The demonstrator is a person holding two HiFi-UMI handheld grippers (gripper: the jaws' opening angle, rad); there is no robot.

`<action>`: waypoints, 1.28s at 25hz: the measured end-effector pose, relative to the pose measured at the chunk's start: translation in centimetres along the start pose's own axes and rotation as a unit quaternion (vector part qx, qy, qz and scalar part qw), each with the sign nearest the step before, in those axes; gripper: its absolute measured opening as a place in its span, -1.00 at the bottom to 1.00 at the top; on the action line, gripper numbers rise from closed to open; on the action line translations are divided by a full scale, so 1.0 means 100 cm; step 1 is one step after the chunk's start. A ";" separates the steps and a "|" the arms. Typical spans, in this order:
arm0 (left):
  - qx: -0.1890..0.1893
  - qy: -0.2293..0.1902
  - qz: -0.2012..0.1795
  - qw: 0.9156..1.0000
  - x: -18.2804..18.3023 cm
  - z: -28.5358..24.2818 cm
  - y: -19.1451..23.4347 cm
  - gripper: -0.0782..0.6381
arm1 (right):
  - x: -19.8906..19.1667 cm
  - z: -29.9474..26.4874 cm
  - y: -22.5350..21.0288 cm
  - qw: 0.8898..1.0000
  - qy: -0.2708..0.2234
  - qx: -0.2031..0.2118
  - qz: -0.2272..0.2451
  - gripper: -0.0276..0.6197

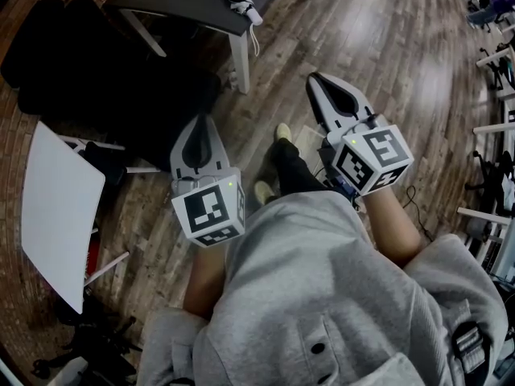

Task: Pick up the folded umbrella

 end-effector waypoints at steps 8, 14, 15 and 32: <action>0.004 0.007 0.003 1.000 0.005 -0.025 0.005 -0.74 | 0.006 -0.024 -0.015 1.000 -0.001 0.006 0.005 -0.84; 0.000 0.015 0.000 1.000 0.013 -0.058 0.002 -0.74 | 0.015 -0.048 -0.037 1.000 0.001 0.010 0.005 -0.84; -0.001 0.016 0.000 1.000 0.015 -0.066 0.002 -0.74 | 0.017 -0.052 -0.042 1.000 0.002 0.010 0.006 -0.84; -0.006 0.050 -0.009 0.999 0.055 -0.189 -0.010 -0.74 | 0.044 -0.139 -0.123 0.999 0.020 0.028 0.023 -0.84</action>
Point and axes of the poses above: the fingertips, and each gripper's own axes: z backward along the fingers, y to its left, x out of its top, the point moved 10 cm from there along z, backward along the fingers, and after that the axes turned 5 degrees about y, right-handed, at the moved point
